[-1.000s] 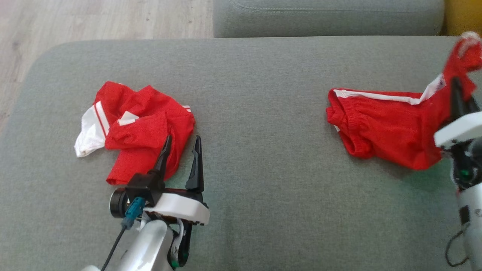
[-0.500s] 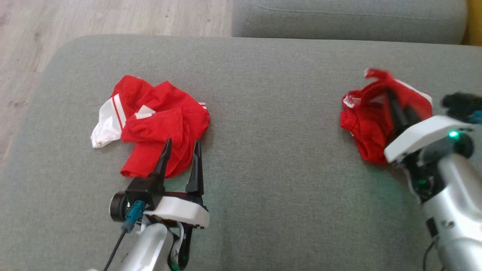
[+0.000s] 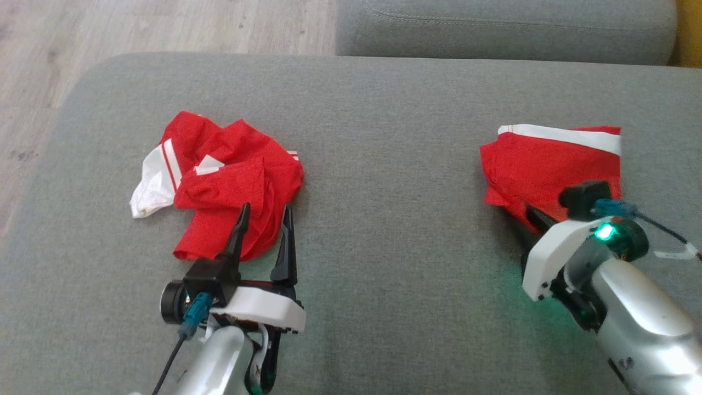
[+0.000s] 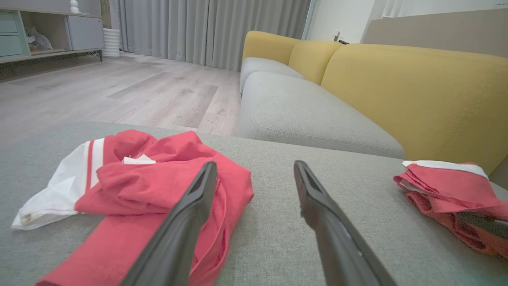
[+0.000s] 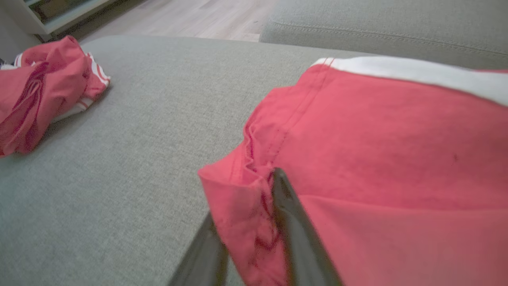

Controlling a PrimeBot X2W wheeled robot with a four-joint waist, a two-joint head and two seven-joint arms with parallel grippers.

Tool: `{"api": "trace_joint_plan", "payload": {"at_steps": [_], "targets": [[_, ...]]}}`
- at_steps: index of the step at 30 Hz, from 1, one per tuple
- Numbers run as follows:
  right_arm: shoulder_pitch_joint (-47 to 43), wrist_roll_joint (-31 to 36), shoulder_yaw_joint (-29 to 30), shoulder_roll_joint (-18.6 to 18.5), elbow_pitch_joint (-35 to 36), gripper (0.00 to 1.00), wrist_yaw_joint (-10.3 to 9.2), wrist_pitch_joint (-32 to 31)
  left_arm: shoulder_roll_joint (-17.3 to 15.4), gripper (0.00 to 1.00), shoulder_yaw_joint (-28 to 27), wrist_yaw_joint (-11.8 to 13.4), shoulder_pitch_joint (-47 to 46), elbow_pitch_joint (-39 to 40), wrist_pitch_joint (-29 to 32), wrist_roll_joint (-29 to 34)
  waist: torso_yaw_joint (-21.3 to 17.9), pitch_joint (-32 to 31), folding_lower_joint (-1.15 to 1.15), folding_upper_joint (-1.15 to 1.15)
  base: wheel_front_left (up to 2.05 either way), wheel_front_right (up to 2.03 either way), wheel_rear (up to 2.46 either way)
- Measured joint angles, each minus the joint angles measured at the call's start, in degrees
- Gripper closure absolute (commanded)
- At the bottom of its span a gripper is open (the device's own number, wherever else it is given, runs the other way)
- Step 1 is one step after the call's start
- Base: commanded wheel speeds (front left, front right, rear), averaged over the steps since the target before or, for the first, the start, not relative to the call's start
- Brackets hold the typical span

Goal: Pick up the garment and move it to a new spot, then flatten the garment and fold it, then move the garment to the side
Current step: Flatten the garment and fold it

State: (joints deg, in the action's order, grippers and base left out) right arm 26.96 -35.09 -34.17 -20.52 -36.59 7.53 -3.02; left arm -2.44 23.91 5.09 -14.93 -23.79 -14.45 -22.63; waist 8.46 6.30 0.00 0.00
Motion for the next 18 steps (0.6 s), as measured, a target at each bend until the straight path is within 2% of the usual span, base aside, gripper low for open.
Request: {"api": "trace_joint_plan", "payload": {"at_steps": [5, 8, 13, 18], "targets": [[1.78, 1.76, -6.37, -0.71, -1.19, 0.0, 0.0, 1.27, -0.01, 0.0, -0.15, -0.03, 0.04, -0.12, 0.0, 0.0, -1.68, -0.58, 0.0, 0.0, 0.0, 0.0, 0.0], [1.91, 2.45, -6.58, -2.32, -1.2, 0.0, 0.0, 3.39, -0.01, 0.0, -0.32, -0.13, 0.03, -0.13, 0.0, 0.0, -2.73, -1.23, 0.0, 0.0, 0.0, 0.0, 0.0], [1.87, 2.9, 2.09, -3.47, 0.02, 0.0, 0.0, 9.62, -0.03, 0.0, -2.09, -0.14, 0.02, 1.04, 0.0, 0.52, -4.68, -2.41, 0.0, 0.0, 0.0, 0.0, 0.0], [-0.1, 5.61, 12.89, -2.42, 3.82, 0.0, 0.0, 14.67, -0.02, 0.0, -3.38, -0.64, 0.02, 2.78, 0.0, 1.47, -6.77, -3.27, 0.0, 0.0, 0.0, 0.0, 0.0]]}}
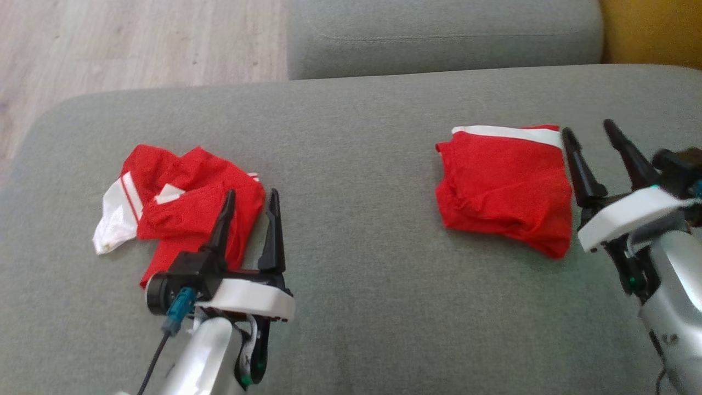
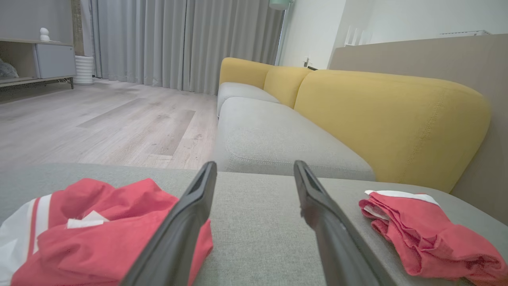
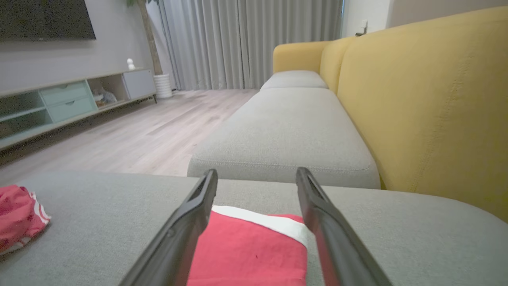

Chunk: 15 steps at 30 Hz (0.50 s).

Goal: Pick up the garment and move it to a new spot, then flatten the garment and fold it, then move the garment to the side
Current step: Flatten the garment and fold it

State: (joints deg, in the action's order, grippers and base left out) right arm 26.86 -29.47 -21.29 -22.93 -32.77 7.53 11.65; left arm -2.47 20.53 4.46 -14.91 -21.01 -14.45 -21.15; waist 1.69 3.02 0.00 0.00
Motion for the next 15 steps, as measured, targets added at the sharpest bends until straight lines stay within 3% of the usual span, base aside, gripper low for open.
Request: {"api": "trace_joint_plan", "payload": {"at_steps": [4, 9, 12, 15], "targets": [[-4.28, 3.25, 6.72, 2.72, 3.03, 0.0, 0.0, 1.51, 0.0, 0.0, -0.48, -0.41, 0.04, 0.88, 0.0, 0.11, -1.03, -0.16, 0.0, 0.0, 0.0, 0.0, 0.0], [-13.1, 11.11, 17.98, 10.27, 10.85, 0.0, 0.0, 2.56, 0.0, 0.0, -1.0, -0.99, 0.76, 2.86, -0.01, 1.44, -2.09, 0.37, 0.0, 0.0, 0.0, 0.0, 0.0], [-17.52, 15.69, 20.91, 15.01, 15.28, 0.0, 0.0, 2.58, 0.0, 0.0, -1.21, -1.02, 2.37, 2.78, 0.0, 0.91, -2.51, 1.08, 0.0, 0.0, 0.0, 0.0, 0.0], [-20.12, 18.4, 21.91, 17.14, 17.29, 0.0, 0.0, 2.67, -0.01, 0.0, -1.24, -1.51, 3.26, 2.67, 0.0, 0.91, -2.76, 1.87, 0.0, 0.0, 0.0, 0.0, 0.0]]}}
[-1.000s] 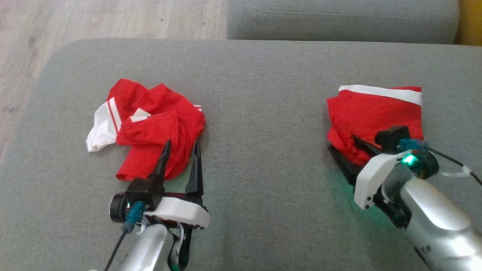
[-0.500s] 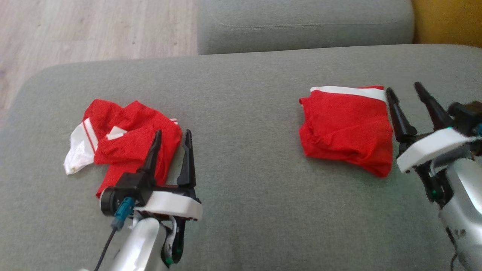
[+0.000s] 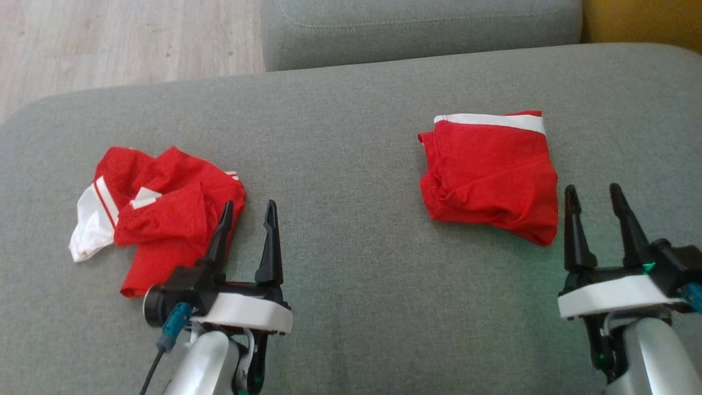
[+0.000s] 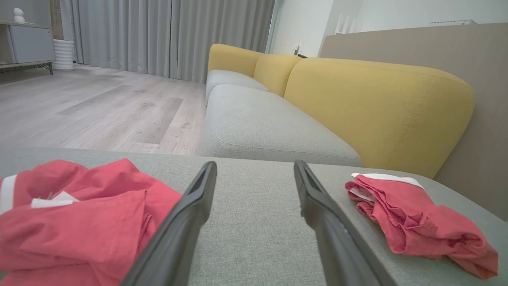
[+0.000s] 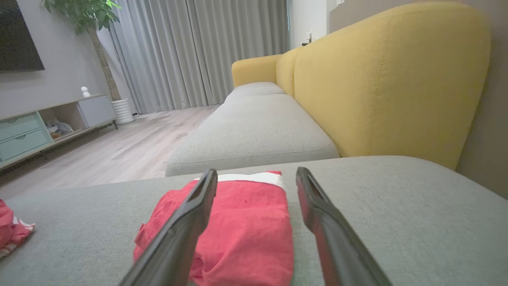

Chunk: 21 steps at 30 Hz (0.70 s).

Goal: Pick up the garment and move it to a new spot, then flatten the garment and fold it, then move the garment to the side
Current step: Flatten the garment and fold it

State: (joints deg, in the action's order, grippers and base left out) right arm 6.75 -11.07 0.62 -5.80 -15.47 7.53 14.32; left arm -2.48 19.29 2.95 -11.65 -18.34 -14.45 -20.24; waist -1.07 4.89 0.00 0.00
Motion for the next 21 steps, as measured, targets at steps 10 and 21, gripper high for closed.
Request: {"api": "trace_joint_plan", "payload": {"at_steps": [10, 21], "targets": [[2.69, 2.58, 1.54, 1.37, 0.88, 1.0, 0.0, -1.9, 0.01, 0.0, 0.07, -0.53, -1.76, 0.13, 0.0, 0.73, 1.15, 4.1, 0.0, 0.0, 0.0, 0.0, 0.0], [20.61, 5.89, 7.02, -0.26, -14.91, 1.0, 0.0, -12.76, 0.03, 0.0, 2.75, -0.94, -6.51, 0.05, 0.0, 0.13, 5.7, 11.23, 0.02, 0.0, 0.0, 0.0, 0.0]]}}
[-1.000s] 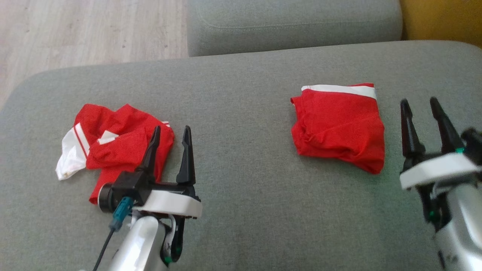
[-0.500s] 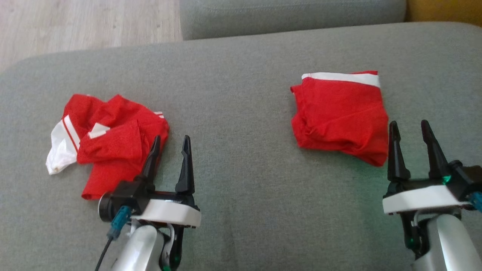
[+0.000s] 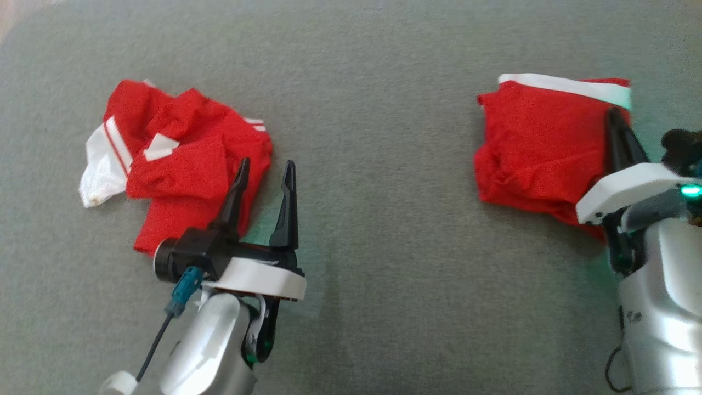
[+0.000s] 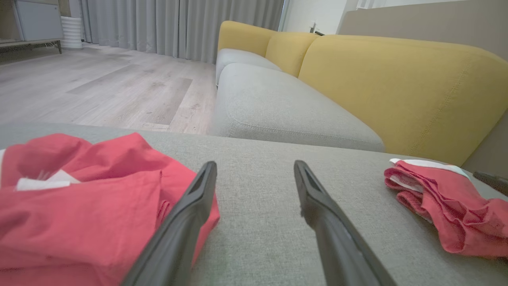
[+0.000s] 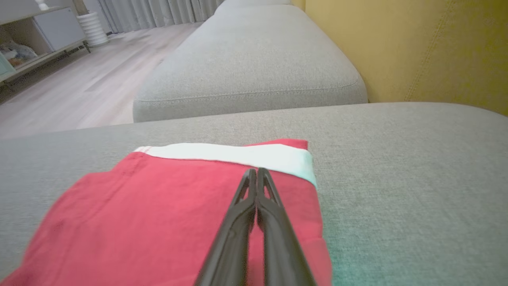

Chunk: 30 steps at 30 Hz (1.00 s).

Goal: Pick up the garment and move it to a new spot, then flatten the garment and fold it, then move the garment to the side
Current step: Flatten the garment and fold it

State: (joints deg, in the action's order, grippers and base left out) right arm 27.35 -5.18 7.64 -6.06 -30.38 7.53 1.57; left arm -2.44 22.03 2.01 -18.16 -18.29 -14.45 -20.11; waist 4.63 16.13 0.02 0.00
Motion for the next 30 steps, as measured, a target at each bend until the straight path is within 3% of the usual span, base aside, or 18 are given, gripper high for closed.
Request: {"api": "trace_joint_plan", "payload": {"at_steps": [4, 8, 16, 24, 30], "targets": [[3.39, 2.97, 4.14, -0.2, -6.1, 1.0, 0.0, -0.13, 0.01, 0.0, 0.82, 0.1, -0.9, 0.01, -0.01, -0.7, 2.13, 1.66, 0.0, 0.0, 0.0, 0.0, 0.0], [6.76, 4.02, 3.3, -0.13, -11.7, 1.0, 0.0, 0.71, 0.01, 0.0, 1.36, 0.51, -0.92, -0.03, 0.0, -1.15, 3.35, 2.51, -0.01, 0.0, 0.0, 0.0, 0.0], [11.15, 2.97, -4.26, -0.7, -20.08, 1.0, 0.0, 4.31, 0.02, 0.0, 2.18, 0.51, -1.87, -0.94, 0.0, -1.15, 3.81, 2.55, -0.01, 0.0, 0.0, 0.0, 0.0], [13.15, -1.96, -17.23, -0.07, -23.21, 1.0, 0.0, 10.03, 0.02, 0.0, 2.27, 0.58, -2.6, -1.43, 0.0, -1.35, 4.08, 1.92, -0.01, 0.0, 0.0, 0.0, 0.0], [13.02, -4.56, -25.24, -1.29, -26.14, 1.0, 0.0, 10.13, 0.01, 0.0, 2.29, 1.01, -2.54, -1.76, 0.0, -1.76, 3.55, 0.49, -0.02, 0.0, 0.0, 0.0, 0.0]]}}
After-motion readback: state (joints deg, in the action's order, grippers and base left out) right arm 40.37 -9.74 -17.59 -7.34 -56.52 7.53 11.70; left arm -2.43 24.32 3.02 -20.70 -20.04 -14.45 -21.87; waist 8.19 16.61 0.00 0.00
